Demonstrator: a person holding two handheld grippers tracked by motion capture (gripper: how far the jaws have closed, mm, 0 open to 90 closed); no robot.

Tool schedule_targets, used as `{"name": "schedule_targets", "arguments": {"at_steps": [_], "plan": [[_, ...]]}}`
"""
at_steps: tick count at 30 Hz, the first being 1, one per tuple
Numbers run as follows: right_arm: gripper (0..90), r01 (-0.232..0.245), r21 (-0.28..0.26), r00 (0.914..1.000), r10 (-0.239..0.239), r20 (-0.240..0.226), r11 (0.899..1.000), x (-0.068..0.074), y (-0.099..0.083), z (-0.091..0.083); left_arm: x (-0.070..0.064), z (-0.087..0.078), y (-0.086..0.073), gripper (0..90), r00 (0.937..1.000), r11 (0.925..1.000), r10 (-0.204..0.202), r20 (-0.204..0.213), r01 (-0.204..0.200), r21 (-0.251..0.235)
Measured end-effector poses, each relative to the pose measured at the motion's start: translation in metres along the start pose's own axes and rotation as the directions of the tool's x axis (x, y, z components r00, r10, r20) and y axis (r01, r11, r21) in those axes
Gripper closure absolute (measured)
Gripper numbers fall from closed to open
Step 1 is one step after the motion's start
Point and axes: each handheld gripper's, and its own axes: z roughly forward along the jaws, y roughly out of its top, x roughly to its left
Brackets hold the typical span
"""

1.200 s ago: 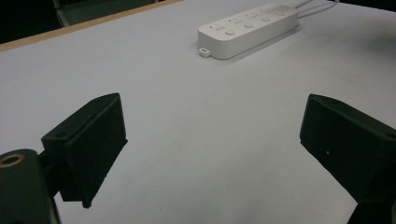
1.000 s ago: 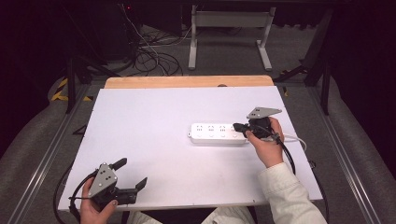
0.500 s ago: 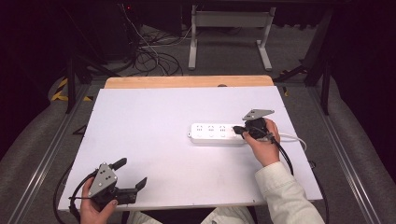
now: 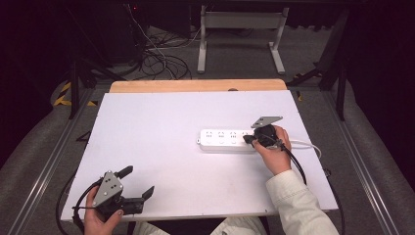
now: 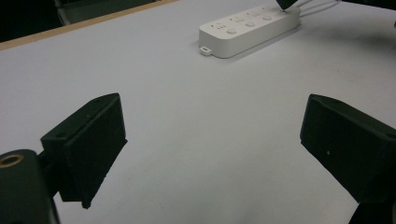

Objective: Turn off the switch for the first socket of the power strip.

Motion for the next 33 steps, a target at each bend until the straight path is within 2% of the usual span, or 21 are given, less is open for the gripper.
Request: {"name": "schedule_targets", "arguments": {"at_steps": [31, 33], "plan": [[90.0, 0.014, 0.012, 0.9995, -0.014, 0.03, 1.0, 0.0038, -0.0026, 0.0046, 0.0, -0.0005, 0.0001, 7.1, 1.0, 1.0, 0.006, -0.004, -0.006, -0.001], [90.0, 0.012, 0.008, 0.9995, -0.012, 0.029, 1.0, 0.0035, -0.0029, 0.0047, -0.0009, -0.0005, -0.0001, 7.1, 1.0, 1.0, -0.005, -0.002, 0.005, -0.004]]}}
